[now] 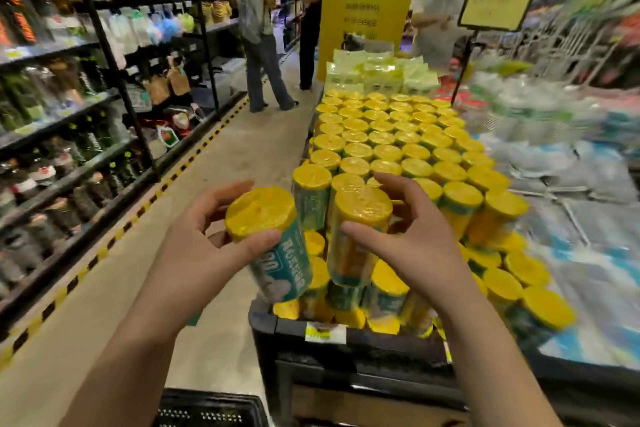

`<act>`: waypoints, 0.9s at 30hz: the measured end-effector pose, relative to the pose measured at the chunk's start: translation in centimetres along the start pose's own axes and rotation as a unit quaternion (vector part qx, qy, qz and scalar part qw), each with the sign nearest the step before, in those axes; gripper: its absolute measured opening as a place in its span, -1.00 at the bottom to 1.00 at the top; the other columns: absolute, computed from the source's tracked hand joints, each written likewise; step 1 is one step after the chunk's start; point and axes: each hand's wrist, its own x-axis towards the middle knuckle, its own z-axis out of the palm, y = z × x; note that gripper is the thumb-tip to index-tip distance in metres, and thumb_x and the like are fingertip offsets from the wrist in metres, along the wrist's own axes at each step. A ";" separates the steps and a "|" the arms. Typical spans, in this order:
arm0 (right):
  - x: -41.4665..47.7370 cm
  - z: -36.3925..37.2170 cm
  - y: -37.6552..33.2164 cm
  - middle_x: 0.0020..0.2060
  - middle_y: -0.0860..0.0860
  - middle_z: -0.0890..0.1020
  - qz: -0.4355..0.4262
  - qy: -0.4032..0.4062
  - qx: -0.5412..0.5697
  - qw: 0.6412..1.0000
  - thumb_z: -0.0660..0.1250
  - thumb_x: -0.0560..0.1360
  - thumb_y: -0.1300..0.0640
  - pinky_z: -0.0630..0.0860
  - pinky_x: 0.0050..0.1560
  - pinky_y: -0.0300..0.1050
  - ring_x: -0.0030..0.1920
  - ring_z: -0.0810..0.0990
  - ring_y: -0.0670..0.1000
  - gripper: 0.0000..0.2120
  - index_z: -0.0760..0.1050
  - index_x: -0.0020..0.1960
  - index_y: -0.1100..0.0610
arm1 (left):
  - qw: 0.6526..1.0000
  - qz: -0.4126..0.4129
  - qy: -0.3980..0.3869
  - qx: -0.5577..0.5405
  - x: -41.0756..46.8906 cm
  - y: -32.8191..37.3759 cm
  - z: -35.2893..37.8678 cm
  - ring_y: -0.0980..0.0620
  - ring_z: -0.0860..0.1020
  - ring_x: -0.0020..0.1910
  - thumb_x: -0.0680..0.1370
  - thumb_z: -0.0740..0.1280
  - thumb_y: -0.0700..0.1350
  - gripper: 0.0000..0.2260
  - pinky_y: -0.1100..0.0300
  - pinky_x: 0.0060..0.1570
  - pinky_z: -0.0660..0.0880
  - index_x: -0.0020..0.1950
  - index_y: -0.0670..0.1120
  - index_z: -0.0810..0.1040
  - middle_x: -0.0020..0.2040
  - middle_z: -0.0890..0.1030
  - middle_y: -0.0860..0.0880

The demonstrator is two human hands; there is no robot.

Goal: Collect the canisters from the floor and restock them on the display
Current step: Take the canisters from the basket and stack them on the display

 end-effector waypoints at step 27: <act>4.8 -1.2 7.7 0.32 -0.28 0.45 0.026 -0.039 -0.003 0.999 0.61 0.32 -0.17 0.42 0.18 -0.31 0.29 0.48 -0.21 -0.06 0.18 0.56 -0.23 | 0.990 -0.045 0.010 0.130 8.0 -7.7 9.8 0.16 0.51 0.27 0.38 0.61 0.07 -0.46 -0.03 0.23 0.56 0.29 0.28 0.48 0.28 0.53 0.17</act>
